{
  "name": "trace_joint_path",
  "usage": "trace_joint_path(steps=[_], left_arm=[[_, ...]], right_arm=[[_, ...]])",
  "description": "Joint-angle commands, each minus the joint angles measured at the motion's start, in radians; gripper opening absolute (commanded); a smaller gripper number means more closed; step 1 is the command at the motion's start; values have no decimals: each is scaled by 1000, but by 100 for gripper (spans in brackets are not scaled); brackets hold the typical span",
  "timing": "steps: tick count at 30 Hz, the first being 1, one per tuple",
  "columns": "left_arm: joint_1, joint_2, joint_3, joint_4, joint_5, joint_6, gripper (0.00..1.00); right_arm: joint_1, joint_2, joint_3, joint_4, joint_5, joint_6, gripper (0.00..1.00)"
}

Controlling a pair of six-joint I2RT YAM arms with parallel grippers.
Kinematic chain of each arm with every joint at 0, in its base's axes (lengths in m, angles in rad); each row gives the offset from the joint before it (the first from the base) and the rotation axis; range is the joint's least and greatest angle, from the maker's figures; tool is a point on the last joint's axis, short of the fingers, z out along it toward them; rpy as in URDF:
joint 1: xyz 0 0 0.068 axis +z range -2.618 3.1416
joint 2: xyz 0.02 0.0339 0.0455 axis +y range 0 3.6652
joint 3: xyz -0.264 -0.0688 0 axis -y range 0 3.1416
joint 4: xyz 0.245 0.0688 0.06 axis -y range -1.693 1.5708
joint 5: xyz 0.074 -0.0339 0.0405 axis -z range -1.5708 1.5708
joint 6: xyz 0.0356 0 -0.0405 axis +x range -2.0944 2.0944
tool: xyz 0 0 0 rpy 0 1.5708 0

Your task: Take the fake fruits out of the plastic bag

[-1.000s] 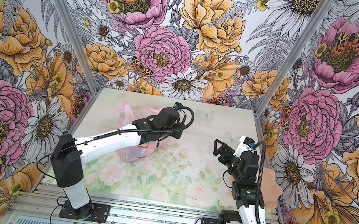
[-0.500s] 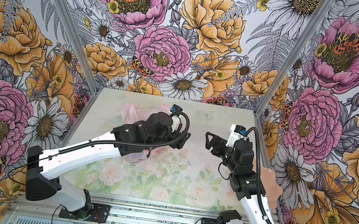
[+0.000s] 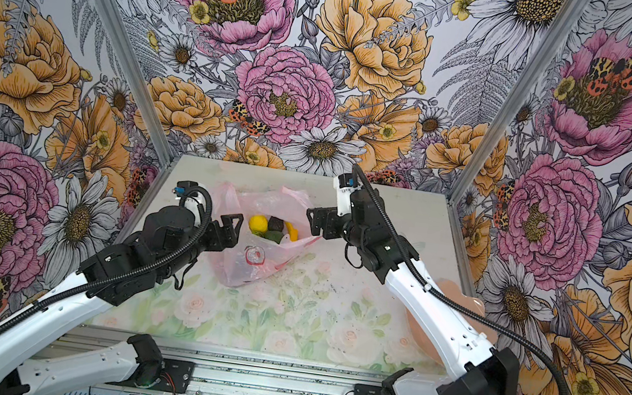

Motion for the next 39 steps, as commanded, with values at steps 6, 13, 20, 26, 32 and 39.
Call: trace_joint_path(steps=[6, 13, 20, 26, 32, 39], left_arm=[[171, 17, -18, -42, 188, -58, 94], [221, 220, 114, -45, 179, -11, 95], [292, 438, 241, -43, 130, 24, 81], [294, 525, 299, -44, 167, 31, 48], [285, 556, 369, -42, 197, 50, 9], [273, 734, 729, -51, 283, 169, 0]], right_arm=[[23, 222, 165, -58, 38, -89, 90], [45, 318, 205, -79, 31, -76, 58], [82, 326, 198, -79, 58, -49, 26], [84, 273, 175, -76, 135, -7, 11], [69, 230, 175, -73, 229, 55, 0], [-36, 186, 182, -34, 247, 245, 0]])
